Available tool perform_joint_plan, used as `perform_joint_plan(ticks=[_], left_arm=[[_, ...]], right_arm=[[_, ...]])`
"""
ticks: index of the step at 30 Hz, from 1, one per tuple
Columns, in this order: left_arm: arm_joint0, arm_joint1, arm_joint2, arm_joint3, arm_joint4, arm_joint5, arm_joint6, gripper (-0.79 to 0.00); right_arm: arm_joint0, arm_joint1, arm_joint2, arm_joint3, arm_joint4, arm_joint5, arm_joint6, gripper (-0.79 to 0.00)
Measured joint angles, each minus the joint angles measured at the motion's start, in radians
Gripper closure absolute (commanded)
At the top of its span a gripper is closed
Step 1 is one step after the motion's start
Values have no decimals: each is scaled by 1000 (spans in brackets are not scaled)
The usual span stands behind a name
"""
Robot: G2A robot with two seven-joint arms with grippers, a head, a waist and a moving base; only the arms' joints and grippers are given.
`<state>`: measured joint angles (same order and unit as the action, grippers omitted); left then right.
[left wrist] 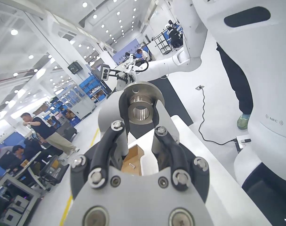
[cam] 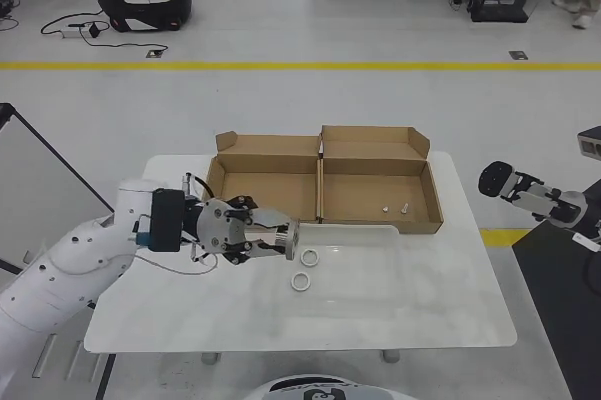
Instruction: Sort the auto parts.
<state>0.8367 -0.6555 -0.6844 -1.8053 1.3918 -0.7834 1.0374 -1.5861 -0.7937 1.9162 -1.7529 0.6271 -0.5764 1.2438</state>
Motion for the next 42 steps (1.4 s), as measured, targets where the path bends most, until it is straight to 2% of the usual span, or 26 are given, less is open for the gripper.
perform_joint_plan(ticks=[10, 42], left_arm=[[-72, 75, 110, -1, 6, 132, 132, 0], [-73, 75, 110, 0, 7, 132, 132, 0]], right_arm=[[0, 0, 0, 0, 0, 0, 0, -785], [0, 0, 0, 0, 0, 0, 0, -785]])
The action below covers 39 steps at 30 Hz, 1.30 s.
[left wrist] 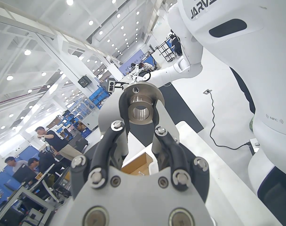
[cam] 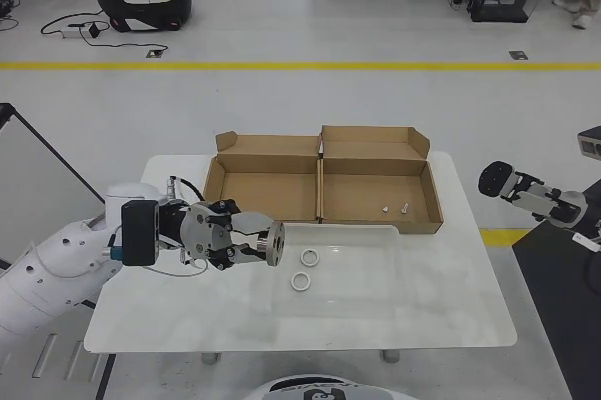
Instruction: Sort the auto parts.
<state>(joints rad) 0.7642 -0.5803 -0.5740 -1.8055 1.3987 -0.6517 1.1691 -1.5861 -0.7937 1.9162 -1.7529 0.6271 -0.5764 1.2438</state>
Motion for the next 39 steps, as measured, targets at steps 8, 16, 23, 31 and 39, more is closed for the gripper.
perform_joint_plan(ticks=[8, 16, 23, 31, 39], left_arm=[[16, -5, -4, -20, -22, 8, -9, 0], [47, -25, -13, -72, -120, 67, 66, 0], [45, -40, 6, -102, -196, 126, 125, 0], [30, -53, 32, -147, -281, 224, 224, 0], [-1, -53, 79, -154, -282, 274, 274, 0]], right_arm=[[0, 0, 0, 0, 0, 0, 0, -785], [0, 0, 0, 0, 0, 0, 0, -785], [0, 0, 0, 0, 0, 0, 0, -785], [0, 0, 0, 0, 0, 0, 0, -785], [0, 0, 0, 0, 0, 0, 0, -785]])
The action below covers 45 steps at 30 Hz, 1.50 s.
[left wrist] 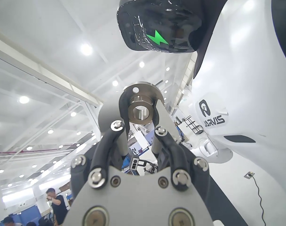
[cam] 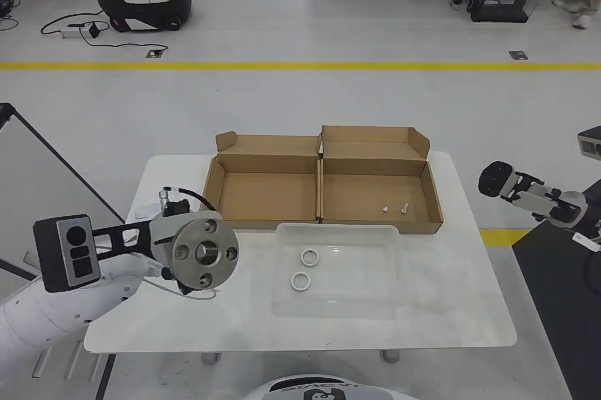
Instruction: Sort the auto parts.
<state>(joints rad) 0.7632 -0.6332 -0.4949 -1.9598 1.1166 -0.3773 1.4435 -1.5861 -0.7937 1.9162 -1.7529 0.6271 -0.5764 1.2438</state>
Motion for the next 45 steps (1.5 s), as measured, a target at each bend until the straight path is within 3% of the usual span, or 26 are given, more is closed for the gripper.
perform_joint_plan(ticks=[8, 18, 39, 45], left_arm=[[-24, 15, 29, 32, -29, -3, -3, 0], [-30, 44, 25, 107, -1, -90, -90, 0], [31, 71, -37, -94, -197, 41, 41, 0], [55, 80, -57, -88, -192, 32, 32, 0]], right_arm=[[0, 0, 0, 0, 0, 0, 0, -785], [0, 0, 0, 0, 0, 0, 0, -785], [0, 0, 0, 0, 0, 0, 0, -785], [0, 0, 0, 0, 0, 0, 0, -785]])
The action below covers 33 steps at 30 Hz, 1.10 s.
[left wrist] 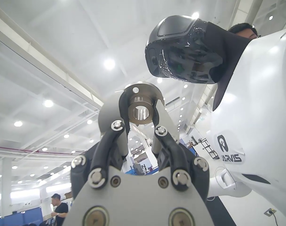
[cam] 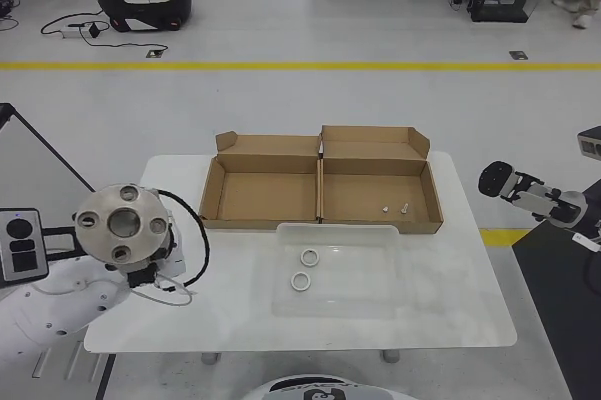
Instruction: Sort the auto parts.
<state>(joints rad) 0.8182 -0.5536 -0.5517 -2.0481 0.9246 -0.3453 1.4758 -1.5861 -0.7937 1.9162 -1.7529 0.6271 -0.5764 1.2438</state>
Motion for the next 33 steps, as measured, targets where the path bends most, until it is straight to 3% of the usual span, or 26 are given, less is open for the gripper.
perform_joint_plan(ticks=[17, 24, 33], left_arm=[[60, 55, -40, 99, 118, -124, -124, 0], [72, 64, -51, 47, 94, -93, -93, 0], [60, 46, -52, -24, 34, -48, -48, 0]], right_arm=[[0, 0, 0, 0, 0, 0, 0, -785], [0, 0, 0, 0, 0, 0, 0, -785], [0, 0, 0, 0, 0, 0, 0, -785]])
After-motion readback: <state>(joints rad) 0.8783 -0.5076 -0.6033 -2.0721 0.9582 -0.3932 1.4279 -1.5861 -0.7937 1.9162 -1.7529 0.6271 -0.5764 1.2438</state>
